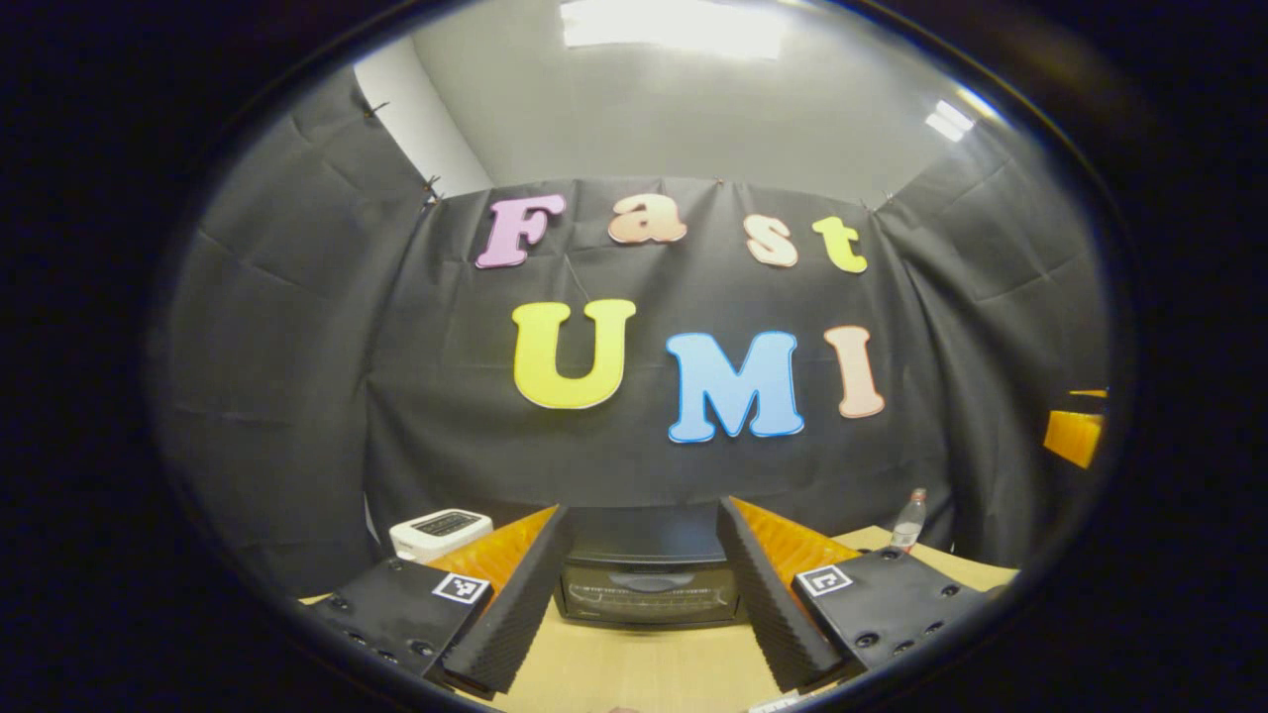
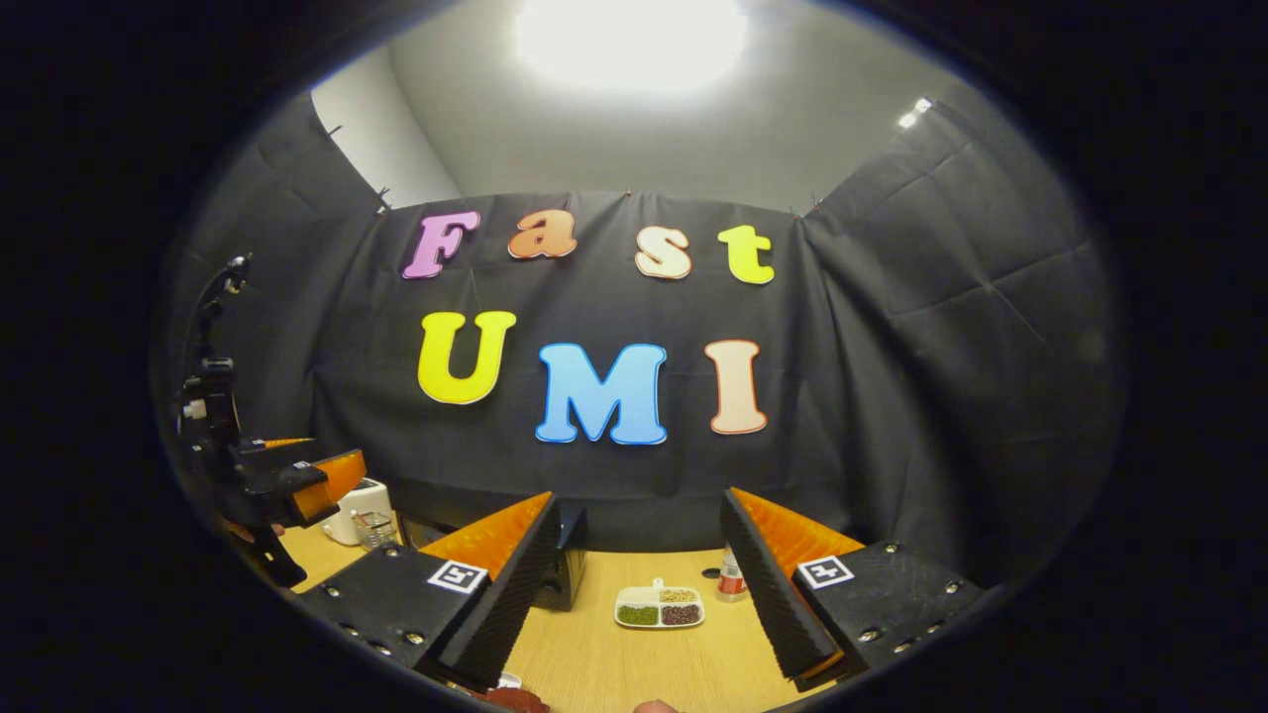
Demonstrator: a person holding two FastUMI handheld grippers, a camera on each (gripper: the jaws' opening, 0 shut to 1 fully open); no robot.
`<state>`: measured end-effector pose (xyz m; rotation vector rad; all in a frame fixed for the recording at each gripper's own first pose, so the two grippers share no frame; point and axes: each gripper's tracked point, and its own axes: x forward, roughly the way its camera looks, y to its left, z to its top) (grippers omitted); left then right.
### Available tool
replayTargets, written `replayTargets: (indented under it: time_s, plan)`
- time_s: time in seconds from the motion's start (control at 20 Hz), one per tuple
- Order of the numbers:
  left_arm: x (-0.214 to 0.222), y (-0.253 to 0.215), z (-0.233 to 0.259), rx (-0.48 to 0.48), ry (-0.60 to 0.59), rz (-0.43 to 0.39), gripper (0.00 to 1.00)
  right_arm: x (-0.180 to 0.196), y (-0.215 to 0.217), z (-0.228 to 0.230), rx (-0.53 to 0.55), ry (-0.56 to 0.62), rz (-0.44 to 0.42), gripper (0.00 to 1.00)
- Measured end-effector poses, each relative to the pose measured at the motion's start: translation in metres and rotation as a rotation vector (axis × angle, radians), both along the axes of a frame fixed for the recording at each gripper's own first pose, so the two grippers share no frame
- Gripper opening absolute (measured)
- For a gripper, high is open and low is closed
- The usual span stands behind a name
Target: Open the electric oven with the left hand, put the food in, and close the electric oven.
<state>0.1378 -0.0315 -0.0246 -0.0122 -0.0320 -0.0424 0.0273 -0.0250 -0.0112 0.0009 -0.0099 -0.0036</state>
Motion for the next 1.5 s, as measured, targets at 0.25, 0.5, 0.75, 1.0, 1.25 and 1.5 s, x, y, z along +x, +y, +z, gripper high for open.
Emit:
replayTargets:
  time_s: [0.25, 0.5, 0.75, 1.0, 1.25, 1.5]
  plan:
    - [0.065, 0.001, -0.038, -0.002, 0.046, -0.039, 0.98, 0.019, -0.003, -0.016, 0.001, 0.048, -0.083, 0.98]
    - [0.121, -0.006, -0.086, 0.009, 0.102, -0.076, 0.97, 0.03, -0.009, -0.032, -0.026, 0.09, -0.159, 0.98]
    - [0.171, -0.019, -0.133, 0.022, 0.17, -0.119, 1.0, 0.035, -0.014, -0.045, -0.043, 0.137, -0.22, 0.98]
    - [0.195, -0.02, -0.184, 0.022, 0.257, -0.105, 0.99, 0.038, -0.015, -0.054, -0.068, 0.17, -0.237, 0.98]
    - [0.2, -0.016, -0.206, 0.022, 0.287, -0.079, 0.98, 0.038, -0.017, -0.054, -0.104, 0.179, -0.239, 0.98]
    - [0.184, -0.016, -0.212, 0.049, 0.279, -0.071, 0.97, 0.035, -0.019, -0.051, -0.115, 0.176, -0.228, 0.98]
